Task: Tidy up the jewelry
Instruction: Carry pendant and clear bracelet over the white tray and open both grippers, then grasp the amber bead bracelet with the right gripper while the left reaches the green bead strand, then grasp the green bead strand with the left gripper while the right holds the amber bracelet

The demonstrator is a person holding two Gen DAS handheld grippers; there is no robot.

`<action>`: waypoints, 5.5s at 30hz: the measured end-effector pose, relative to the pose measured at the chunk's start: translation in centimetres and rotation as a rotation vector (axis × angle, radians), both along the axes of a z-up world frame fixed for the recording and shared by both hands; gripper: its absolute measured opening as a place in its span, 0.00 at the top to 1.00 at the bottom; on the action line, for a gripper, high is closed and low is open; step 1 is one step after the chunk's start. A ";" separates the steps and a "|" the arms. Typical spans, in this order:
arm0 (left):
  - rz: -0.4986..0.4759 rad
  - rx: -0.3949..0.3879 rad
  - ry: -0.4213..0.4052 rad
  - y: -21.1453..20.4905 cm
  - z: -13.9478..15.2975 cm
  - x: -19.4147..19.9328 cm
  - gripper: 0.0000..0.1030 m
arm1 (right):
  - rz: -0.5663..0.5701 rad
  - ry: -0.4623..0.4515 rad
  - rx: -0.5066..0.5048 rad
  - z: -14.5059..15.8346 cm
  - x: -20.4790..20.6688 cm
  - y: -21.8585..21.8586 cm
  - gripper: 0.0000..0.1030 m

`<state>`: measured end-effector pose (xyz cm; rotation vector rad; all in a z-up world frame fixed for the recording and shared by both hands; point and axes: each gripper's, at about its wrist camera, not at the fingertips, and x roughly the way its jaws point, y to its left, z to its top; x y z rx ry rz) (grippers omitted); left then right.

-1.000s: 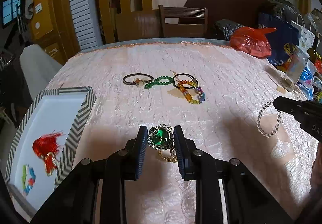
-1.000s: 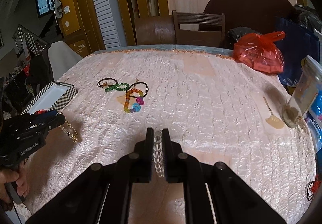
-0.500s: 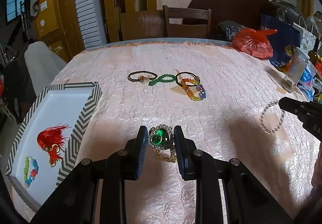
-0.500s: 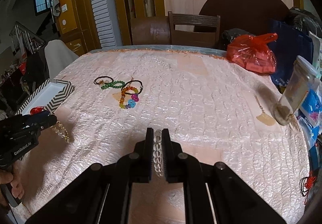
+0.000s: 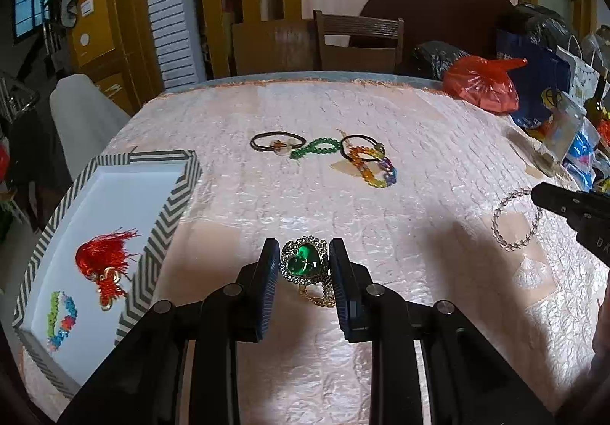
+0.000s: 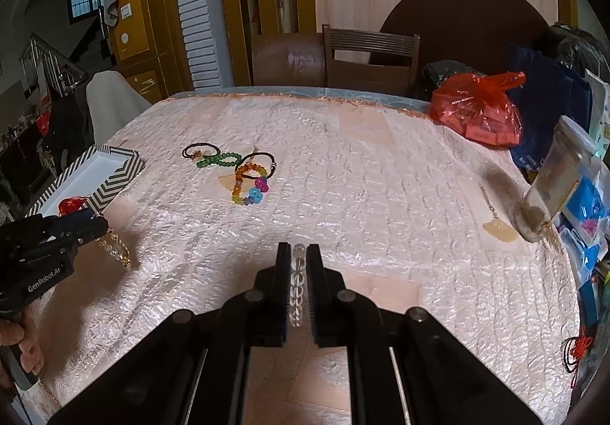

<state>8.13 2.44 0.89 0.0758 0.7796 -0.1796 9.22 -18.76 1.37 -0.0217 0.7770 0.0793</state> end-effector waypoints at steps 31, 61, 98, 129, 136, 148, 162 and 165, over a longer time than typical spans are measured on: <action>0.335 -0.059 -0.021 24.7 0.7 0.2 0.87 | 0.366 -0.032 0.125 2.6 4.9 22.2 0.92; 0.368 0.013 0.041 25.4 -3.3 -1.1 0.72 | 0.497 0.162 0.116 -6.4 7.6 34.4 0.56; 0.040 -0.052 0.116 4.4 -7.3 5.1 0.71 | -0.037 0.125 0.074 -9.2 18.6 5.1 0.81; -0.241 0.075 0.116 -4.5 -5.6 20.9 0.93 | -0.023 0.282 0.016 -8.1 8.0 -0.2 0.91; -0.286 0.067 0.155 -5.1 -6.6 20.7 0.93 | -0.025 0.286 0.036 -8.1 8.1 -0.5 0.91; -0.318 0.106 0.132 -4.9 -6.9 17.5 0.91 | -0.030 0.275 0.031 -8.2 8.2 -0.2 0.91; -0.210 0.083 0.122 -4.9 -7.1 17.6 0.88 | 0.004 0.269 -0.075 -8.4 8.0 0.9 0.91; -0.149 0.090 0.099 -5.1 -7.3 16.9 0.88 | 0.007 0.267 -0.077 -8.4 7.9 0.8 0.91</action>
